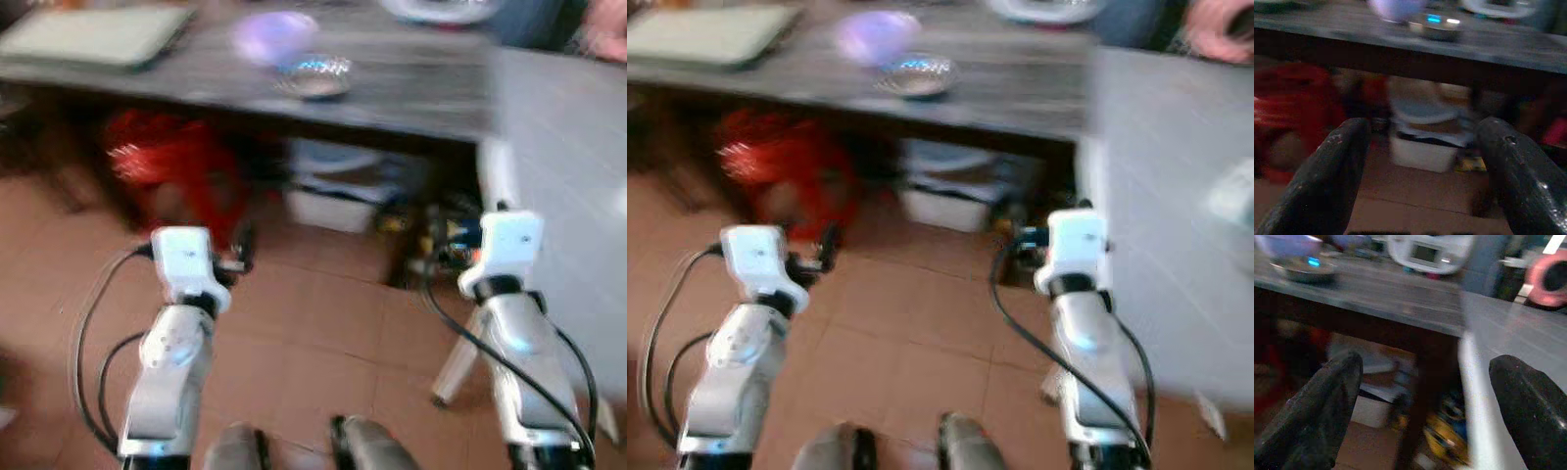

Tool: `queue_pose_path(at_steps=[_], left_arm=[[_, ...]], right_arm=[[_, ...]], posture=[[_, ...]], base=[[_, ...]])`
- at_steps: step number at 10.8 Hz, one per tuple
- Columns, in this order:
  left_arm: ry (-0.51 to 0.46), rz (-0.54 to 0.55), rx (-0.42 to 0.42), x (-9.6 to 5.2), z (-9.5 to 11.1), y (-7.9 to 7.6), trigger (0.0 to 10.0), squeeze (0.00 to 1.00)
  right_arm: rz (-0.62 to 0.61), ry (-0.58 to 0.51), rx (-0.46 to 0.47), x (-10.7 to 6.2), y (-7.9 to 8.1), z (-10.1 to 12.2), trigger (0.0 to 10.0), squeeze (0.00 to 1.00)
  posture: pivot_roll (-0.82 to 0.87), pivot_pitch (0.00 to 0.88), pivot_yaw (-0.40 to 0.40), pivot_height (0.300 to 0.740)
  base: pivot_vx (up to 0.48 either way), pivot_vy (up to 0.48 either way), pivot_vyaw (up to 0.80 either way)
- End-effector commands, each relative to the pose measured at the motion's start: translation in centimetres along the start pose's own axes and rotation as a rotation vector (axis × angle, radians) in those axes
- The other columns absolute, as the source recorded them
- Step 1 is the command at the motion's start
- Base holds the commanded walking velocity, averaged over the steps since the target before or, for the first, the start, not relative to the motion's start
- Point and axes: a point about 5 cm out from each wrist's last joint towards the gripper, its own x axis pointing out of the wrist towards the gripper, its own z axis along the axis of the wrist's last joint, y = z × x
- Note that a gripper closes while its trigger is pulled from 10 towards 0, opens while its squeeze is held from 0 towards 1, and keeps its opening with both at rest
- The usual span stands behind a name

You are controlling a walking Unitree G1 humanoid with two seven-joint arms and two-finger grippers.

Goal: Setting the table

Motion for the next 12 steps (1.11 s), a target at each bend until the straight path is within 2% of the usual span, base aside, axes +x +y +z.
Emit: queue_pose_path(at_steps=[1, 5, 10, 11, 12], left_arm=[[-0.001, 0.006, 0.004, -0.10, 0.15, 0.23, 10.0, 0.00], [-0.002, 0.002, 0.006, -0.19, 0.23, 0.24, 10.0, 0.00], [-0.001, -0.002, 0.003, -0.25, 0.30, 0.19, 10.0, 0.00], [0.000, -0.002, 0.002, -0.21, 0.31, 0.20, 10.0, 0.00], [-0.001, -0.002, 0.002, -0.20, 0.32, 0.23, 10.0, 0.00]], right_arm=[[0.005, 0.002, 0.006, -0.09, 0.06, -0.03, 10.0, 0.00], [0.020, -0.001, 0.014, -0.09, 0.28, -0.02, 10.0, 0.00], [0.036, -0.011, 0.020, -0.13, 0.51, 0.11, 10.0, 0.00], [0.039, -0.011, 0.024, -0.07, 0.52, 0.10, 10.0, 0.77], [0.044, -0.014, 0.030, -0.13, 0.55, 0.11, 10.0, 1.00]], posture=[[-0.05, 0.155, 0.019, 0.740], [-0.04, 0.162, 0.017, 0.740], [-0.04, 0.175, 0.020, 0.740], [-0.04, 0.175, 0.021, 0.740], [-0.04, 0.175, 0.021, 0.740]], base=[[0.000, 0.000, -0.80], [0.000, 0.000, -0.80], [0.000, -0.293, 0.00], [0.000, -0.315, 0.00], [0.000, -0.315, 0.00]])
